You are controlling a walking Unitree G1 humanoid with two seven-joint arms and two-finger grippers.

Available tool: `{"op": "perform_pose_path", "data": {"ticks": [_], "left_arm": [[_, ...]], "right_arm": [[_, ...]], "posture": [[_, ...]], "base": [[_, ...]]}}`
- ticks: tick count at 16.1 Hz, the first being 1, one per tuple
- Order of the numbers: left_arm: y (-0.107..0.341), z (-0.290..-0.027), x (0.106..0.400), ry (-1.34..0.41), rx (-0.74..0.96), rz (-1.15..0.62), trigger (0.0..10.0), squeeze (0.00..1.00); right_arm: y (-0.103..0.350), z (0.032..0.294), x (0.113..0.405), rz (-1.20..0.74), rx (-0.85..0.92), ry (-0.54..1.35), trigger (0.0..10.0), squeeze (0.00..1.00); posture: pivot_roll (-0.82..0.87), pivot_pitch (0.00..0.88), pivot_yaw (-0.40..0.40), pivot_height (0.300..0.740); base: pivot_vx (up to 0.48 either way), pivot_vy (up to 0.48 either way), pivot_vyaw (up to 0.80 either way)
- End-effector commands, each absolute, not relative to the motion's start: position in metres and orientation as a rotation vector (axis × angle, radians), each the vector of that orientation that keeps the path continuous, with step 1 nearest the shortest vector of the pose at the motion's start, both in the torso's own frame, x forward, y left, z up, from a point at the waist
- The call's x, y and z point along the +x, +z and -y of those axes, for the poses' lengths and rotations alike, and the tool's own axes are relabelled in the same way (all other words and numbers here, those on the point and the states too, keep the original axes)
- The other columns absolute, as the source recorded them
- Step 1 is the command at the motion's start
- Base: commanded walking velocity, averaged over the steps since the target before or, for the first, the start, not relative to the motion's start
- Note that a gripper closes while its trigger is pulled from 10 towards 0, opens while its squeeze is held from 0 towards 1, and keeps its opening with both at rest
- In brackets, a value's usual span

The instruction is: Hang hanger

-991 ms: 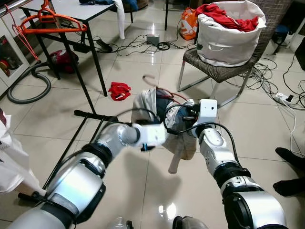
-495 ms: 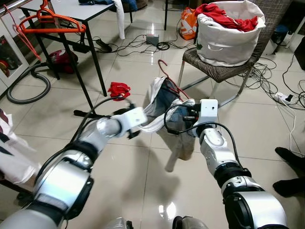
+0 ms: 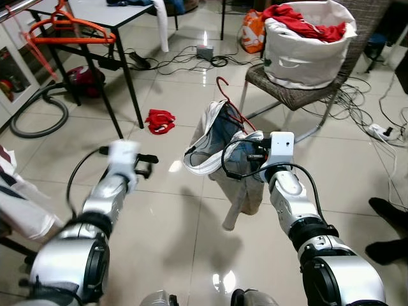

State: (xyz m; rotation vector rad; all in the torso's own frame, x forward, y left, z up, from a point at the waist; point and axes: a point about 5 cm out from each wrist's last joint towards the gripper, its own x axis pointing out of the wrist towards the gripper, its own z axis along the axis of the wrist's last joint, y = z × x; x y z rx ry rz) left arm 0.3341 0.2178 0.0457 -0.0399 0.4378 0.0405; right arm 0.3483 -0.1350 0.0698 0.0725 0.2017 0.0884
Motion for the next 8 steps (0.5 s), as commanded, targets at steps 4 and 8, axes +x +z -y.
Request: {"op": "perform_pose_path", "data": {"ticks": [4,8], "left_arm": [[0.024,-0.203,0.313,0.092,-0.094,-0.364,10.0,0.00],[0.017,-0.183,0.298,0.027,0.007,-0.267,10.0,0.00]], "right_arm": [[0.074,0.145,0.345,-0.128,0.036,0.080,10.0,0.16],[0.072,0.147,0.344,-0.126,0.039,0.064,10.0,0.16]], "posture": [[-0.10,0.000,0.031,0.740],[-0.09,0.000,0.034,0.740]], "base": [[0.000,0.000,0.00],[0.000,0.000,0.00]]}}
